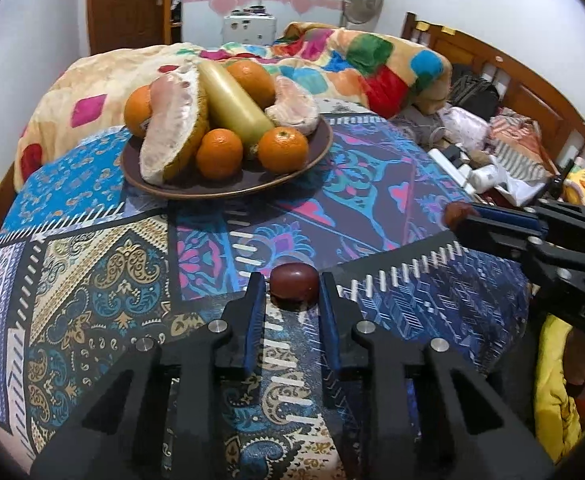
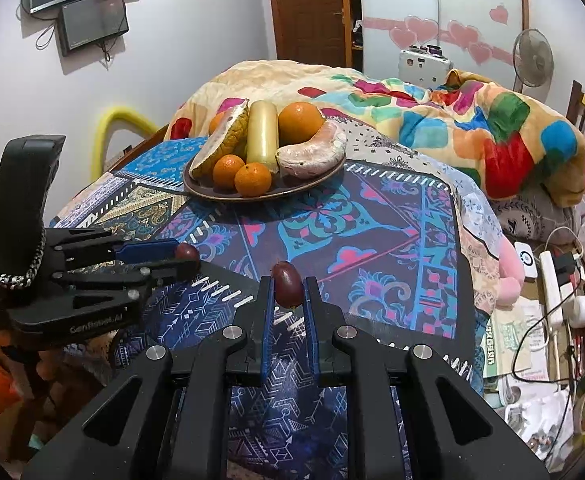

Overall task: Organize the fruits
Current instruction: 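Grasp a dark red date with the left tool while the right tool grasps another date, then place the date on the plate with the left tool while the right tool places its date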

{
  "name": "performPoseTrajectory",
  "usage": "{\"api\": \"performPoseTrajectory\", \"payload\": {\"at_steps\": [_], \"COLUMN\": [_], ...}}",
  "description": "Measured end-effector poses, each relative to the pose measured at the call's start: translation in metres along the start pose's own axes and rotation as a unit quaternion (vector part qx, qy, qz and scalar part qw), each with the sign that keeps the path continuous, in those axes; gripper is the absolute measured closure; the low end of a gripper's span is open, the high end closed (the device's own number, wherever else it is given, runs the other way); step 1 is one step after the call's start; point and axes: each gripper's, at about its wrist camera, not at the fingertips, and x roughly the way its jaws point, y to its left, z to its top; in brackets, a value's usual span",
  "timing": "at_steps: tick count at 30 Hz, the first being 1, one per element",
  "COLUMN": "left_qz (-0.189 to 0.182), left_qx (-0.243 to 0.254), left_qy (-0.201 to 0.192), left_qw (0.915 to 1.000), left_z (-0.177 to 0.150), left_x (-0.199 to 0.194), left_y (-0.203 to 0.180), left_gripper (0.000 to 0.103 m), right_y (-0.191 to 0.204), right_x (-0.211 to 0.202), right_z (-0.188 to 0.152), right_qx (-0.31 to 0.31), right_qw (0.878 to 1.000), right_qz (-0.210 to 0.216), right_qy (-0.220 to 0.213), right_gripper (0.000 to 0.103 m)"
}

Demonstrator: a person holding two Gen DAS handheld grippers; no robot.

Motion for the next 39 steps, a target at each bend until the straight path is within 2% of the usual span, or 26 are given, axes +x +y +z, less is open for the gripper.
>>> {"api": "performPoseTrajectory", "payload": {"at_steps": [13,26,39], "left_qz": [0.033,0.056,0.048], "left_qx": [-0.032,-0.015,-0.011], "left_qy": [-0.039,-0.062,-0.049], "left_qw": [0.9982,0.9964,0.9976], "left_z": [0.025,0.051,0.054], "left_x": [-0.018,-0.010,0.009], "left_y": [0.043,0.051,0.053], "left_gripper": [0.076,0.076,0.076], "right_y": [0.006,0.005,-0.002], "right_x": [0.027,0.051,0.087], "right_z": [0.027,0.068,0.069], "right_qx": [0.004,0.011,0.014], "right_qw": [1.000,0.999,1.000], "right_qz": [0.015,0.010,0.004], "right_qy": [-0.012,-0.036,0.007], "right_gripper": [0.090,0.090,0.090]}}
